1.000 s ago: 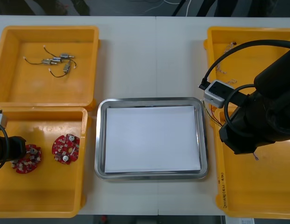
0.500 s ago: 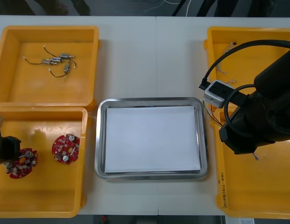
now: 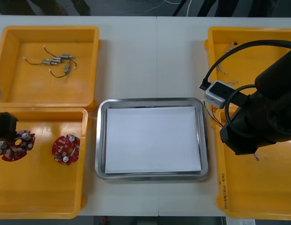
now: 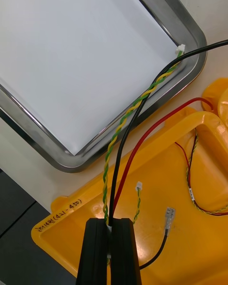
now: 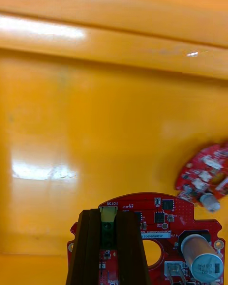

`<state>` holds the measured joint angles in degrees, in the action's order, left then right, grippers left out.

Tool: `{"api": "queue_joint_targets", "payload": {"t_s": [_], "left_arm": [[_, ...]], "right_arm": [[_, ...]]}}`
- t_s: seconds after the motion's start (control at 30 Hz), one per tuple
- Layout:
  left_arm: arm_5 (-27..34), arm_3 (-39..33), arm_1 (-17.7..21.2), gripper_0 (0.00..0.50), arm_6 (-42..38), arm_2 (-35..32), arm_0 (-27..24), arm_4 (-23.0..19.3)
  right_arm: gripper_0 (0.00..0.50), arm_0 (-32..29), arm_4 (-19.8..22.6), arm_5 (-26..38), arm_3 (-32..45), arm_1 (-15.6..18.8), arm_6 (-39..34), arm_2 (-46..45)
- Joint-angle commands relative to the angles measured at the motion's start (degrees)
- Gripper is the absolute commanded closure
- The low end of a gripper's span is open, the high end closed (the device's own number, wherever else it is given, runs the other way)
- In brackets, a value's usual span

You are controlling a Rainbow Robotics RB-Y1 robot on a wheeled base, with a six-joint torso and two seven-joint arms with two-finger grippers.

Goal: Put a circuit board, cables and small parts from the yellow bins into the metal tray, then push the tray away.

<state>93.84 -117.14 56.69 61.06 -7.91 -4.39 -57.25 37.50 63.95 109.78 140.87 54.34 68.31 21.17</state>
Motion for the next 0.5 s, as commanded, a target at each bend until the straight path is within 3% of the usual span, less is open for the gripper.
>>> {"api": "queue_joint_targets", "payload": {"t_s": [0.03, 0.5], "left_arm": [[3.81, -3.27, 2.9, 0.5, 1.17, -0.97, -5.54, -3.04], [6.79, -6.88, 2.9, 0.5, -2.09, 13.18, -20.57, -3.74]], "right_arm": [[0.5, 1.61, -0.14, 0.22, 0.9, 1.38, 2.79, 0.45], [0.5, 1.61, -0.23, 0.22, 0.99, 1.47, 2.7, 0.45]]}}
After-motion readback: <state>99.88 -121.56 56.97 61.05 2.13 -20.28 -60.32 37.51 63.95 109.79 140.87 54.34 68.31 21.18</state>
